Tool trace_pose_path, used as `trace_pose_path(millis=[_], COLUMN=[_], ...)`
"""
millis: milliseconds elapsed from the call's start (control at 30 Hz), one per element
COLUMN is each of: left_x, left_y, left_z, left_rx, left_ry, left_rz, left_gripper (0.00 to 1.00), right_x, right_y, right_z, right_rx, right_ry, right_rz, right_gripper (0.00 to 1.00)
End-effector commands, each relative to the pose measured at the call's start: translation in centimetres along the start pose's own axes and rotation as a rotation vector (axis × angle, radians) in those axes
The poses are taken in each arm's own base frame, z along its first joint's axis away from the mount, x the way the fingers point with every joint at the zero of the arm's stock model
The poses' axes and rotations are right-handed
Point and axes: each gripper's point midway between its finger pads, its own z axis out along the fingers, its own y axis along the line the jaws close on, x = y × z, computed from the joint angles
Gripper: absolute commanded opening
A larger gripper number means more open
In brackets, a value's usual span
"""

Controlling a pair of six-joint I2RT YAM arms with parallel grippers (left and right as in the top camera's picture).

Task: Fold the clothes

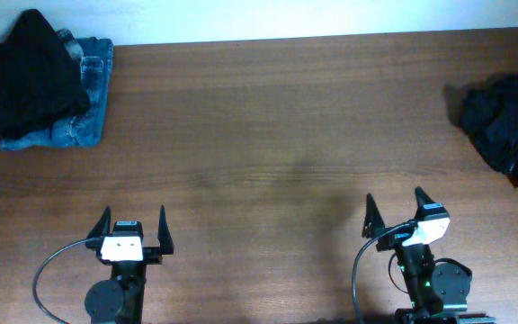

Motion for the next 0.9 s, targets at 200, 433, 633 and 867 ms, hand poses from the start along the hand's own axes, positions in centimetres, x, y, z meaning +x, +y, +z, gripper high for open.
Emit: trace_pose_path(millis=[200, 433, 633, 867], left_x=[0.0, 0.0, 0.0, 0.0], left_y=[-0.1, -0.1, -0.1, -0.1], left_z=[-0.1, -0.1, -0.1, -0.1], left_rx=[0.005, 0.005, 0.005, 0.005], left_ry=[-0.002, -0.002, -0.002, -0.002], left_rz=[0.012, 0.012, 0.012, 0.012], left_gripper=[0.99, 0.99, 0.99, 0.99], right_x=[0.5, -7.2, -14.1, -17.9], right_y=[4.9, 8.1, 8.3, 3.5], right_z=[-0.7, -3.0, -5.4, -1.9], right_rx=[-0.284, -0.464, -0.426, -0.101], right_ry=[0.037, -0.292, -0.47, -0.271], right_rz=[0.088, -0.059, -0.117, -0.157], right_gripper=[0.99, 0.99, 0.99, 0.99])
